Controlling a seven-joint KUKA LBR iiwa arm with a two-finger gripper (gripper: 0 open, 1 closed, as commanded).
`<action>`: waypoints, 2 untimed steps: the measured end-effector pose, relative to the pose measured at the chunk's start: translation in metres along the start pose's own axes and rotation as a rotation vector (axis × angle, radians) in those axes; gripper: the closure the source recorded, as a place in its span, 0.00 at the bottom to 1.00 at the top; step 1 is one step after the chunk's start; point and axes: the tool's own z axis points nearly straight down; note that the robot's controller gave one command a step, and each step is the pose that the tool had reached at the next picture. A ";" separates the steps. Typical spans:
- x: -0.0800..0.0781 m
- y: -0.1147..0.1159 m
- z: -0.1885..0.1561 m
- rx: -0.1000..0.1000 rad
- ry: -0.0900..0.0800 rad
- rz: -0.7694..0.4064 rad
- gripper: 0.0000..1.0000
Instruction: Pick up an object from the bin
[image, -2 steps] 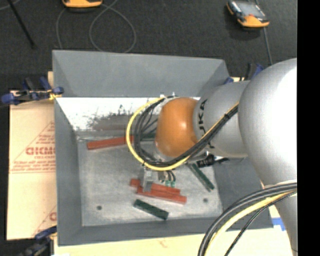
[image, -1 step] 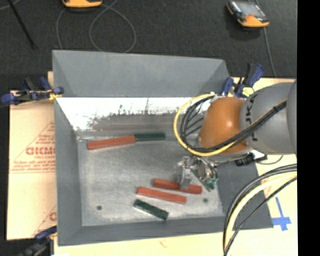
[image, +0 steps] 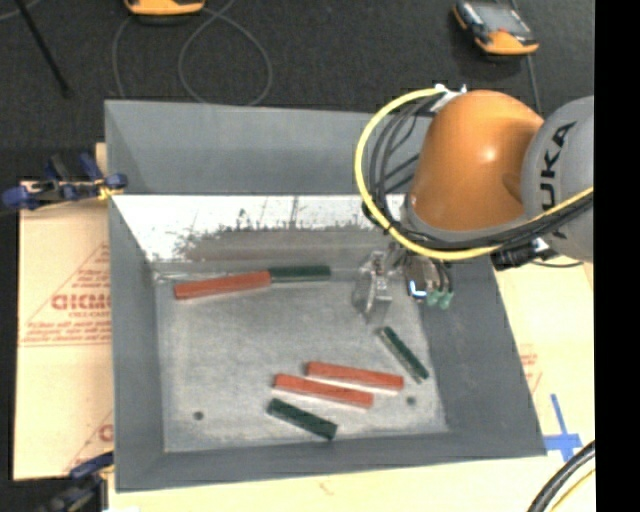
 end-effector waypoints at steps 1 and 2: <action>0.002 -0.001 0.005 0.001 0.009 0.004 0.00; 0.067 0.001 0.174 0.002 0.016 -0.053 0.00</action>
Offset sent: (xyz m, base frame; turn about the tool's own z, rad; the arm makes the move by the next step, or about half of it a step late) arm 0.0000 0.0000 0.0000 0.0000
